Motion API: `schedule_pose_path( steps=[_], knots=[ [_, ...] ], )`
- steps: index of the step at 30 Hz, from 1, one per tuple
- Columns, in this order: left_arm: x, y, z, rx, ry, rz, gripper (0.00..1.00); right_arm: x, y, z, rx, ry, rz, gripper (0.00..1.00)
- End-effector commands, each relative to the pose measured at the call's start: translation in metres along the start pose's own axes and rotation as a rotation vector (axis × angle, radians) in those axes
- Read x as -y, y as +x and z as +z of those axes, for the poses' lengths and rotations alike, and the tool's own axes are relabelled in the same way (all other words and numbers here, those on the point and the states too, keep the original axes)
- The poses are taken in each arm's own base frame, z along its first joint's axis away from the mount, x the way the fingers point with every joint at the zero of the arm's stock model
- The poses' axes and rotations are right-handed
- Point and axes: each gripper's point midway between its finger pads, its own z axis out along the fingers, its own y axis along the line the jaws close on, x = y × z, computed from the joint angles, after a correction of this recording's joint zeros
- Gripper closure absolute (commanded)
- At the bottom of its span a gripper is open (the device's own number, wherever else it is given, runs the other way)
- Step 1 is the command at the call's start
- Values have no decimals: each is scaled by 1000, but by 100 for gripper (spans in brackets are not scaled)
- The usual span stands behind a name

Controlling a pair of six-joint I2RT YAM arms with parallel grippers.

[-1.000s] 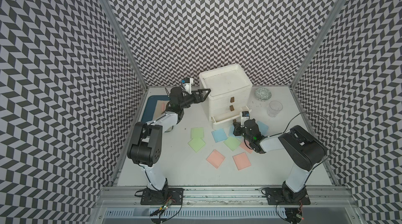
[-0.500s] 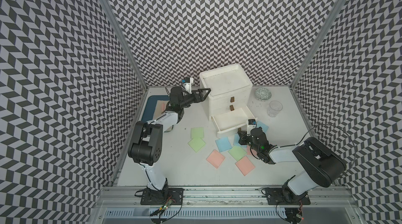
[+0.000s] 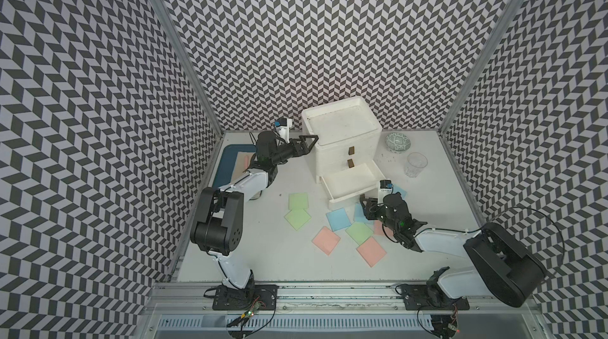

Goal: Please put the sticky notes in the drawer by color
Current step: Open the drawer in the storage box.

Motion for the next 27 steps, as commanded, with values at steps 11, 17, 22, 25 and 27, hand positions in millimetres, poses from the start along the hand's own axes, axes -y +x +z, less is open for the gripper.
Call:
schedule_pose_path(
  steps=[11,17,22,25,27],
  knots=[
    [-14,11,-55,143,-248,-9,0,91,-75,-47,132,237,204,28],
    [-5,8,-85,268,-268,-13,0,120,-85,-34,71,361,196,24],
    [1,7,-95,271,-288,25,0,139,-78,0,-40,438,235,20],
    [-1,7,-99,272,-311,46,0,152,-72,7,-43,502,308,20],
    [-2,5,-100,273,-324,56,0,148,-71,11,-21,458,347,20]
  ],
)
